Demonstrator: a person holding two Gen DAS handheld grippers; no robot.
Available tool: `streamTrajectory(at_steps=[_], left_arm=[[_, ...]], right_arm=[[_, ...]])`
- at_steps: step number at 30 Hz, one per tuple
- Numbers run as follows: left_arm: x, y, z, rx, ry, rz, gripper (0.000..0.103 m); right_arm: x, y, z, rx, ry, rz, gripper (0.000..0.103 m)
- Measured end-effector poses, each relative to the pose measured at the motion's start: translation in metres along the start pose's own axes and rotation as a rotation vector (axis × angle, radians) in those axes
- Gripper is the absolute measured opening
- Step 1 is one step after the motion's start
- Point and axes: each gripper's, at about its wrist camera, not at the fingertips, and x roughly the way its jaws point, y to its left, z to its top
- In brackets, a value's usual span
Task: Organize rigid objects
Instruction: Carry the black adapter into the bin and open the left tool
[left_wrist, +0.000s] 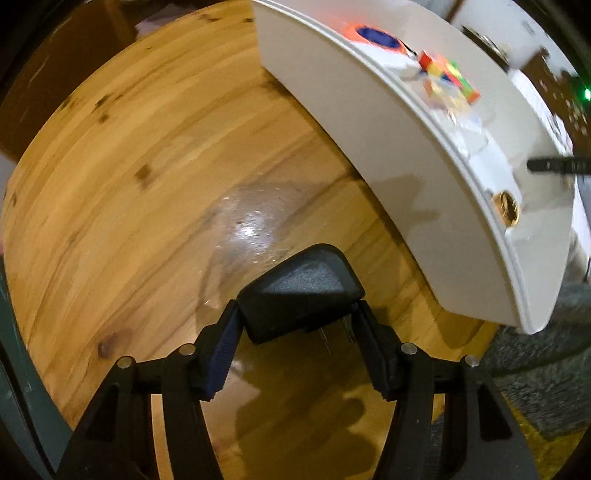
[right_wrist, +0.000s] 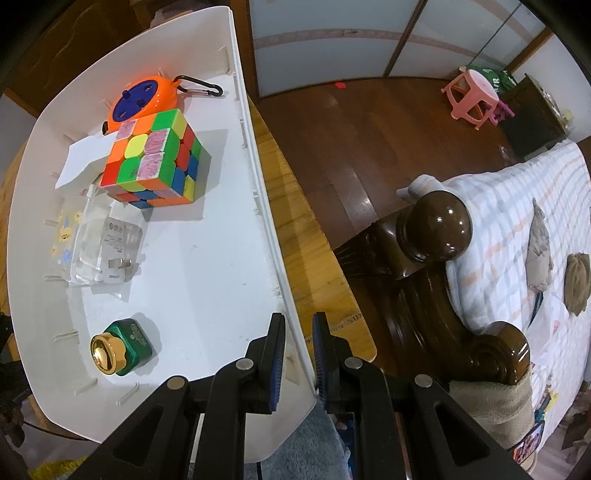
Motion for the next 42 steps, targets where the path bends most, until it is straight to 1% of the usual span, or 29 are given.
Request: streamTrajectory(at_steps=[3,8,12,16,19,22,27,30,33,36,37,38,39,40,42], left_arm=[[-0.024,0.002,0.001,-0.046,-0.025,0.004,0.064],[-0.075,-0.006,0.005,-0.078,-0.072,0.028,0.064],[-0.098,-0.027,0.025,-0.064,-0.133,0.031,0.064],[-0.113,-0.057,0.051,-0.011,-0.163,0.042,0.064],[-0.109,-0.086,0.076,0.017,-0.16,0.048,0.064],[-0.101,-0.107,0.094,0.017,-0.147,0.026,0.064],[-0.071,-0.14,0.116,0.009,-0.079,-0.026,0.064],[-0.044,-0.154,0.125,-0.003,-0.026,-0.027,0.064],[-0.019,-0.161,0.131,-0.019,0.018,-0.013,0.064],[0.003,-0.164,0.133,-0.025,0.056,0.023,0.064],[0.006,-0.164,0.132,-0.022,0.057,0.04,0.064],[0.003,-0.168,0.133,0.002,0.028,0.069,0.065],[0.002,-0.171,0.133,0.017,0.03,0.08,0.065],[0.003,-0.173,0.133,0.01,0.047,0.09,0.065],[0.002,-0.176,0.133,0.019,0.041,0.108,0.065]], right_arm=[[0.0,-0.001,0.0,-0.013,-0.003,0.01,0.015],[0.001,-0.003,-0.001,-0.033,-0.008,0.042,0.015],[-0.001,-0.005,-0.001,-0.054,-0.013,0.067,0.015],[-0.007,-0.005,-0.001,-0.08,-0.034,0.099,0.015],[-0.014,-0.003,0.0,-0.112,-0.056,0.114,0.015],[-0.019,-0.001,0.002,-0.146,-0.082,0.12,0.015],[-0.02,-0.001,0.001,-0.197,-0.098,0.133,0.015],[-0.018,-0.002,0.001,-0.218,-0.093,0.147,0.015],[-0.016,-0.004,0.002,-0.239,-0.09,0.159,0.015],[-0.016,-0.003,0.002,-0.264,-0.094,0.171,0.015],[-0.015,-0.002,0.002,-0.275,-0.096,0.172,0.015],[-0.015,-0.001,0.002,-0.288,-0.098,0.169,0.015],[-0.015,-0.001,0.002,-0.293,-0.099,0.169,0.015],[-0.014,-0.001,0.002,-0.298,-0.097,0.172,0.015],[-0.013,-0.002,0.003,-0.305,-0.092,0.18,0.015]])
